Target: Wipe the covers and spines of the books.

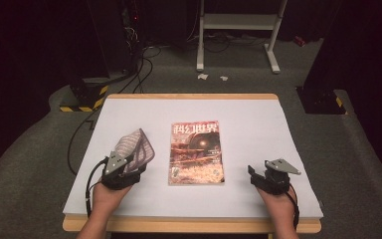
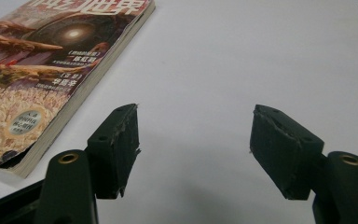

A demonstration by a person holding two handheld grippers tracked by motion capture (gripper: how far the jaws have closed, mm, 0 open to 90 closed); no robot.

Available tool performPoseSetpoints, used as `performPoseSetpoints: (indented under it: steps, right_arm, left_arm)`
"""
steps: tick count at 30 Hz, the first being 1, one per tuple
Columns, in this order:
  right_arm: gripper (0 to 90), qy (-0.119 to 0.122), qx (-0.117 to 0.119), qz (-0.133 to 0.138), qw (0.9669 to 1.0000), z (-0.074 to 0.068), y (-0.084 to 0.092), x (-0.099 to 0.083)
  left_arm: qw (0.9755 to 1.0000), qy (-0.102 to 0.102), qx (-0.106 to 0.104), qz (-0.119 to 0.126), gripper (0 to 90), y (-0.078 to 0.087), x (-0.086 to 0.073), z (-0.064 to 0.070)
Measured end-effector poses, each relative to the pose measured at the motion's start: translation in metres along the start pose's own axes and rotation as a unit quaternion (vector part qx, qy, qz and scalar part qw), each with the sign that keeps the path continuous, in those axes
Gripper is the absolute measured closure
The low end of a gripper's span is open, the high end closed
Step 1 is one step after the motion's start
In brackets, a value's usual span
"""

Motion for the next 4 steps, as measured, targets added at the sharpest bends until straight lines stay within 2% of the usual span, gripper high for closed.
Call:
performPoseSetpoints:
  steps: [4]
  right_arm:
    - [32.7,0.001,0.001,0.001,1.0000,-0.0011,-0.0013,0.0008]
  left_arm:
    - [1.0000,0.002,0.000,0.003,40.1,0.0015,0.0003,-0.0008]
Point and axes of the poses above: each handheld gripper's, and its own axes: y roughly backward along the jaws, x roughly out of its top, z roughly to its right, the point moved 1 cm from there along -y, roughly forward along the jaws, and after that the axes turned 15 degrees about z, right-handed, at the moved point
